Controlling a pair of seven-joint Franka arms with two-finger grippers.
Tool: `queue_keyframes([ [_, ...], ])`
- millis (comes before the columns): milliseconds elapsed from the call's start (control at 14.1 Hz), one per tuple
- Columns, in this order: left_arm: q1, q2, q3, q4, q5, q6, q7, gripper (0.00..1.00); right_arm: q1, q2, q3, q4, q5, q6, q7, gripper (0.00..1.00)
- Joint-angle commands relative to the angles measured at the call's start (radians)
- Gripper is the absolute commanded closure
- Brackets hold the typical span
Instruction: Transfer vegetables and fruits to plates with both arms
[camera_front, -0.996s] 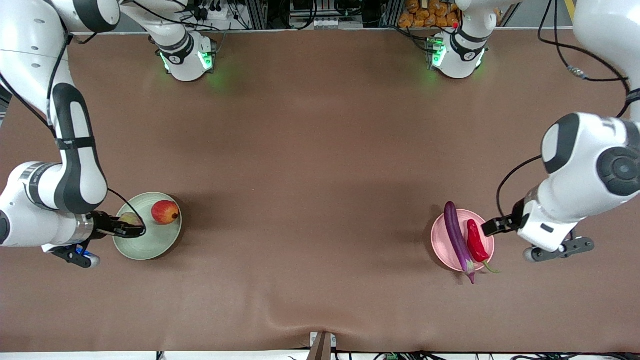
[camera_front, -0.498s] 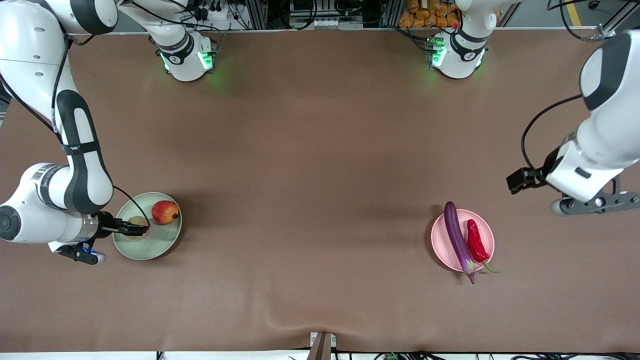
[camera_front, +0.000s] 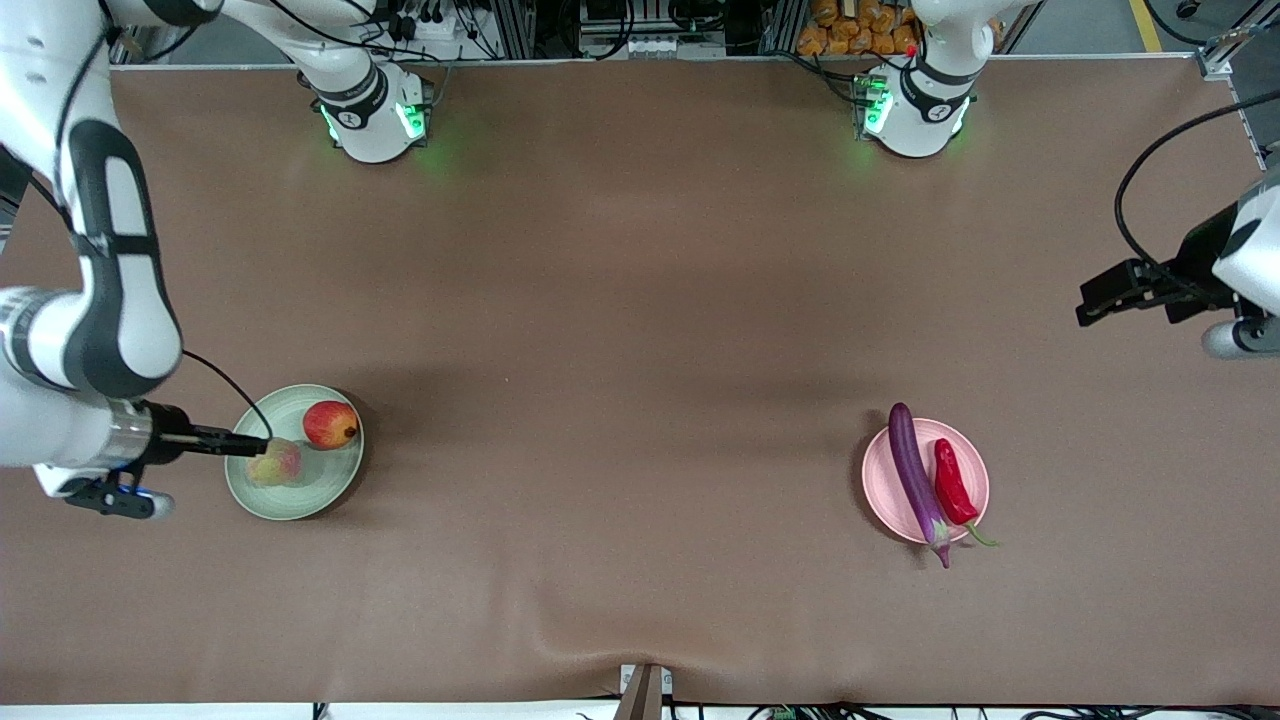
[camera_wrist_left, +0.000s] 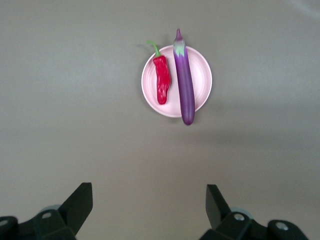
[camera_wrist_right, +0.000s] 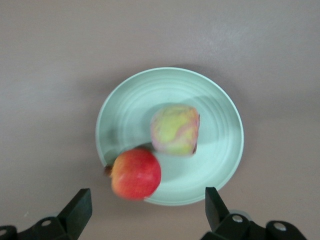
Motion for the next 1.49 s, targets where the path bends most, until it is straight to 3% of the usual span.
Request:
queue_keyframes([
  [0, -0.14, -0.133, 0.161, -0.121, -0.025, -0.007, 0.026, 0.0, 0.027, -0.241, 0.016, -0.214, -0.015, 0.016, -0.017, 0.0],
  [142, -0.275, -0.182, 0.319, -0.169, -0.04, -0.007, 0.061, 0.0, 0.047, -0.313, 0.016, -0.235, -0.015, -0.002, -0.019, 0.0],
  [285, -0.31, -0.214, 0.354, -0.207, -0.045, -0.01, 0.086, 0.0, 0.042, -0.369, 0.013, -0.219, -0.02, -0.073, -0.019, 0.0],
  [427, -0.38, -0.23, 0.438, -0.216, -0.043, -0.016, 0.089, 0.0, 0.044, -0.43, 0.01, -0.209, -0.067, -0.166, -0.019, 0.0],
  [711, -0.381, -0.233, 0.438, -0.21, -0.042, -0.02, 0.086, 0.0, 0.058, -0.461, 0.009, -0.023, -0.116, -0.448, -0.003, 0.0],
  [925, -0.383, -0.236, 0.438, -0.213, -0.043, -0.023, 0.064, 0.0, 0.076, -0.461, 0.013, 0.014, -0.136, -0.479, 0.1, 0.0],
  [1423, -0.38, -0.244, 0.394, -0.21, -0.042, -0.041, 0.009, 0.0, 0.078, -0.463, 0.015, 0.014, -0.136, -0.473, 0.098, 0.0],
])
